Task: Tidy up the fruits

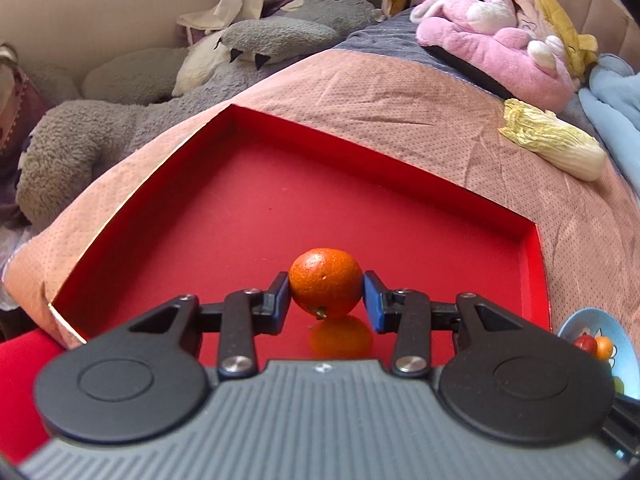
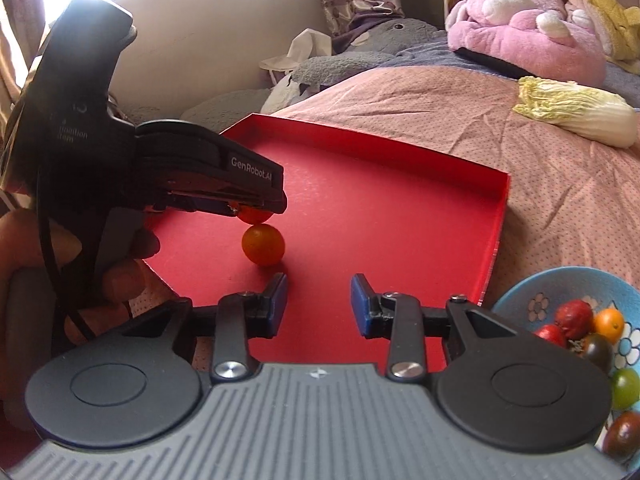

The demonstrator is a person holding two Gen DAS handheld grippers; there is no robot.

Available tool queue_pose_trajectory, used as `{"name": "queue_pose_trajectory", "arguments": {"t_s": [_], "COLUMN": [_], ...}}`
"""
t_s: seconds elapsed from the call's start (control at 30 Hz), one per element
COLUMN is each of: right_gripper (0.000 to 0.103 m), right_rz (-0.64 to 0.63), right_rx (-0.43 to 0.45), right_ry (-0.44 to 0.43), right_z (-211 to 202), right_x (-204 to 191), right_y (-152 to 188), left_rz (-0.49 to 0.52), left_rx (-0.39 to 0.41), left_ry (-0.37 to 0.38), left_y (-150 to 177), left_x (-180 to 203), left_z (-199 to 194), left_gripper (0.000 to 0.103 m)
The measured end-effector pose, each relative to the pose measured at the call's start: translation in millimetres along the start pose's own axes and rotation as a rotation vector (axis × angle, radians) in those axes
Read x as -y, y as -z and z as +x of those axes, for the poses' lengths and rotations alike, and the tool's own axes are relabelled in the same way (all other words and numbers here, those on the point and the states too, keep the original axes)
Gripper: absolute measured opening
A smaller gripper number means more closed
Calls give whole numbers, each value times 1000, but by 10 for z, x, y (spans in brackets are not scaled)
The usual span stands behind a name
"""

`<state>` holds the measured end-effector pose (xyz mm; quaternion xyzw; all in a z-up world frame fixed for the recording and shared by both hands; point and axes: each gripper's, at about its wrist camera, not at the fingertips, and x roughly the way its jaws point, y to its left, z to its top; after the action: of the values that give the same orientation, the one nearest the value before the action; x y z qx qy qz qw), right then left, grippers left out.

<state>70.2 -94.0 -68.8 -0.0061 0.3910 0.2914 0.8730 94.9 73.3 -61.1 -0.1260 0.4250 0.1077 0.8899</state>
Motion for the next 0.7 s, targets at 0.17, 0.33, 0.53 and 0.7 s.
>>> {"name": "queue_pose_trajectory", "arguments": {"t_s": [0.17,0.33,0.53,0.7], "right_gripper": [40,61,61,59], "right_rz": [-17,-51,-6,-44], "right_rx": [-8,-2,-34,-44], "right_ry": [-44,-2,44,40], "right_z": [251,532,853,1068], "right_x": [-179,-314,-157,-155], "right_y": [-83,-232,-433,-607], "left_rz": [-77,-104,-146,-173], "left_rx": [-31,-61,-71,-53], "left_ry": [-31,-65,-82,-141], "left_y": [-46,-48,-71,-97], "left_x": [-198,-286,-381,-440], "left_z": [45,99,111,98], "left_gripper": [42,42,42,42]}}
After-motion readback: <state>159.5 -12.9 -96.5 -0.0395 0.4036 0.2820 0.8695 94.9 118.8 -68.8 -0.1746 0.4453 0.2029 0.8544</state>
